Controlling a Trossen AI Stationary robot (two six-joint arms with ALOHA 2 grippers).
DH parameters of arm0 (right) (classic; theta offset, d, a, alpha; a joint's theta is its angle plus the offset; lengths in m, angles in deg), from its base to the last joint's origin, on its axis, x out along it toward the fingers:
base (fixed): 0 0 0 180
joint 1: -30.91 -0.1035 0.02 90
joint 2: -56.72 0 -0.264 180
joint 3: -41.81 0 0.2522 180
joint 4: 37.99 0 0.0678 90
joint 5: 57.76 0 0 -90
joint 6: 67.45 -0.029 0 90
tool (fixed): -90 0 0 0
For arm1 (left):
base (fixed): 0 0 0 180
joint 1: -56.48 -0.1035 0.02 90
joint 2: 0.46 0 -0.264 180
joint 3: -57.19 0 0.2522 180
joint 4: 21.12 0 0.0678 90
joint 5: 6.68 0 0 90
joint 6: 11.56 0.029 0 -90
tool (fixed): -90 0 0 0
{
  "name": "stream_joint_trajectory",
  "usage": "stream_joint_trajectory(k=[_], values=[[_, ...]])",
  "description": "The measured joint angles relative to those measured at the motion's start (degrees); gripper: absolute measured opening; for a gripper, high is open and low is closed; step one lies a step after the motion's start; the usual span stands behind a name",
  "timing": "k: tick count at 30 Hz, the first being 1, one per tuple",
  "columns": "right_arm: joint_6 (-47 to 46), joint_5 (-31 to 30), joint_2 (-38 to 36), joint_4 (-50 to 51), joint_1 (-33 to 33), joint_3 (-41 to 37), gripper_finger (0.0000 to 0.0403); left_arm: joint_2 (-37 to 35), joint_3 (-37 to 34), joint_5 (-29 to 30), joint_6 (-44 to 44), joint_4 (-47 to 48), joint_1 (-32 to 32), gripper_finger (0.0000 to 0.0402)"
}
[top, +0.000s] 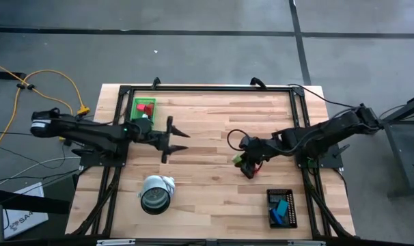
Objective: Pick & Place Office items
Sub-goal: Put the green charger adapter into the green bin
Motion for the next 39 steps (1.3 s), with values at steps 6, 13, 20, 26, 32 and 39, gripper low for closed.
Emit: stream_joint_trajectory(k=[6, 13, 20, 26, 32, 39], values=[[2.1, 4.0, 4.2, -4.8, 1.1, 0.0, 0.0125, 11.4, 0.0, 0.0, 10.9, -17.3, 2.2, 0.0205], [3.9, 9.9, 8.7, -14.1, 1.9, 0.0, 0.0124, 22.1, 0.0, 0.0, 22.5, -30.2, 3.9, 0.0205], [5.0, 11.0, 8.9, -16.6, 3.7, 0.0, 0.0124, 28.0, 0.0, -0.2, 26.4, -38.6, 5.5, 0.0205], [5.1, 13.2, 8.9, -18.2, 5.4, 0.0, 0.0125, 28.4, 0.6, -3.5, 22.7, -39.8, 6.0, 0.0205], [5.5, 14.1, 9.5, -20.1, 5.5, -0.1, 0.0124, 28.4, 2.2, -5.5, 20.6, -39.2, 5.9, 0.0205], [6.0, 14.4, 9.5, -21.5, 5.5, -0.1, 0.0124, 28.4, 8.9, -7.3, 15.7, -26.6, 5.9, 0.0205]])
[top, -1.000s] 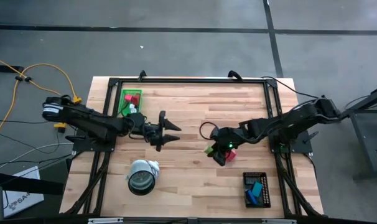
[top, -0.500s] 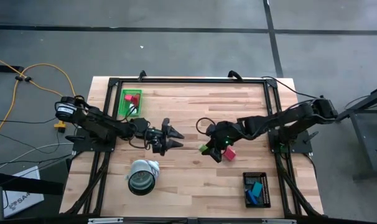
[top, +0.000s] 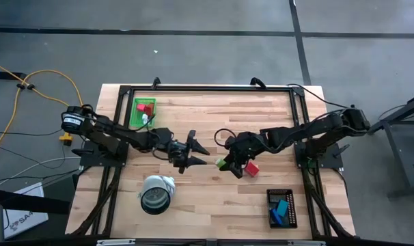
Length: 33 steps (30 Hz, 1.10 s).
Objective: Pick & Place Office items
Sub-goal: Put the green charger adapter into the green bin
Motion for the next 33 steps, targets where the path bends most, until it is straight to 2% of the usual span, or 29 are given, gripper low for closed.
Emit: stream_joint_trajectory(k=[4, 11, 33], values=[[0.4, 0.6, 0.0, 0.1, 0.0, 0.0, 0.0125, 0.0, 2.6, -0.6, -0.2, 4.2, 0.0, 0.0205], [1.6, 0.9, 0.0, 0.0, 0.0, 0.0, 0.0123, 0.0, 4.5, -6.4, -2.4, 6.7, 0.0, 0.0205], [3.1, 2.6, 0.0, -6.4, 0.0, 0.0, 0.0125, 0.0, 4.8, -9.4, -2.8, 7.4, -1.9, 0.0205]])
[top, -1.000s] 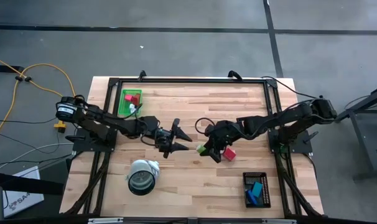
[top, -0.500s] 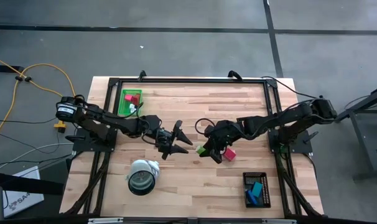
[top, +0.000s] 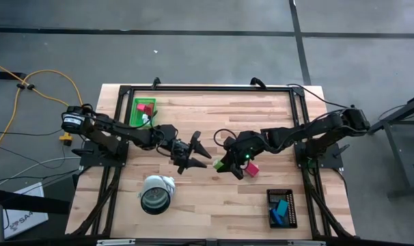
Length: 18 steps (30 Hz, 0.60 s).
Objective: Pick & Place Office items
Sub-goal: Put the green charger adapter into the green bin
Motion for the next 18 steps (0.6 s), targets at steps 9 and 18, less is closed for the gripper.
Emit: stream_joint_trajectory(k=[9, 18], values=[[0.0, 0.0, 0.0, 0.0, 0.0, 0.0, 0.0125, 0.0, 2.2, -5.0, -0.9, 1.0, -1.7, 0.0205], [0.0, 0.1, 0.0, -0.3, 0.0, 0.0, 0.0125, 0.0, 3.2, -8.0, -1.0, 3.3, -2.9, 0.0205]])
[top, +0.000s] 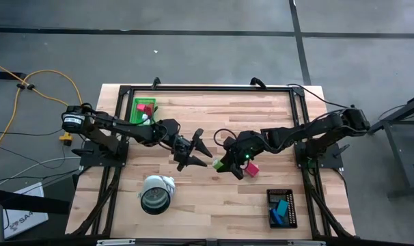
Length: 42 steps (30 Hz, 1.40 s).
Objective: Pick & Place Office items
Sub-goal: Put the green charger adapter into the green bin
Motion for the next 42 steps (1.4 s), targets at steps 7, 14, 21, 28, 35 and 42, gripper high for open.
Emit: stream_joint_trajectory(k=[7, 14, 21, 28, 35, 42], values=[[0.2, 0.0, 0.0, -0.6, 0.0, 0.0, 0.0126, 1.8, 1.6, -0.2, 0.1, 0.2, 0.0, 0.0205], [0.2, 0.0, 0.0, -0.5, 0.0, 0.0, 0.0124, 5.5, 4.8, 0.5, 1.9, 1.7, 0.0, 0.0205], [0.6, 1.2, 0.0, 0.0, 0.1, 0.0, 0.0123, 5.4, 4.8, 0.4, 3.5, 1.7, 0.7, 0.0205], [1.5, 1.3, 0.0, 0.0, 0.6, 0.0, 0.0125, 5.4, 5.1, 0.2, 4.1, 1.2, 1.0, 0.0205], [1.7, 1.3, 0.0, 0.0, 0.6, 0.0, 0.0126, 5.4, 6.1, 0.2, 4.1, 1.3, 1.0, 0.0205], [1.9, 1.3, 0.0, 0.0, 1.0, 0.0, 0.0126, 5.4, 6.4, -1.2, 4.2, 2.2, 1.0, 0.0205]])
